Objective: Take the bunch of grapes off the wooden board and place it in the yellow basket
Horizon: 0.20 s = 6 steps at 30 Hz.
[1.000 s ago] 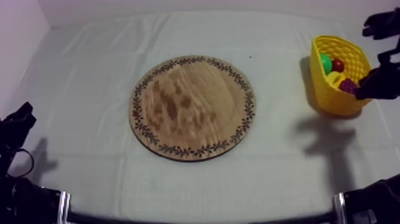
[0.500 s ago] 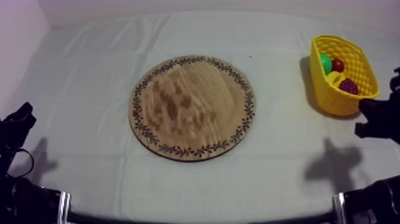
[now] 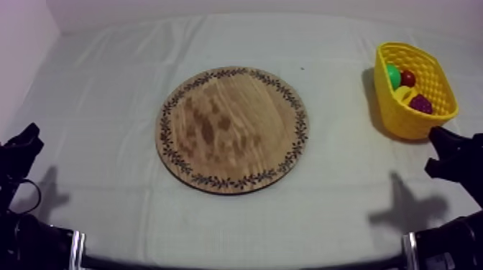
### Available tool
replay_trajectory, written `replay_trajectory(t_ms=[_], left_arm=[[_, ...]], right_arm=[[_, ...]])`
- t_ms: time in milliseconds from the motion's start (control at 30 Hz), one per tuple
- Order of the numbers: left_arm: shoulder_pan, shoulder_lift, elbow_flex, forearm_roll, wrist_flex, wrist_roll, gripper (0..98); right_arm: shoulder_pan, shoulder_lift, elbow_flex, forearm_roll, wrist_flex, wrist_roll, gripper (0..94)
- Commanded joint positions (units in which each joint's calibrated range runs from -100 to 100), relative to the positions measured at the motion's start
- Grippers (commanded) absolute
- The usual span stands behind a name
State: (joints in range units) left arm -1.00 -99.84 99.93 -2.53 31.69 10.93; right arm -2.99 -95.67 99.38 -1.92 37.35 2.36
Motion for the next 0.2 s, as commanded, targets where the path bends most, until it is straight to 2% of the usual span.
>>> replay_trajectory(t_ms=[0,67,167], left_arm=[[0.02,0.02,-0.04,0.01,0.0,-0.02,0.0],[0.02,0.02,-0.04,0.01,0.0,-0.02,0.0],[0.02,0.02,-0.04,0.01,0.0,0.0,0.0]], right_arm=[[-0.54,-0.05,0.07,0.18,-0.01,9.03,0.3],[-0.96,-0.07,0.12,0.26,-0.09,10.38,0.3],[-1.23,-0.08,0.16,0.31,-0.14,10.36,0.3]])
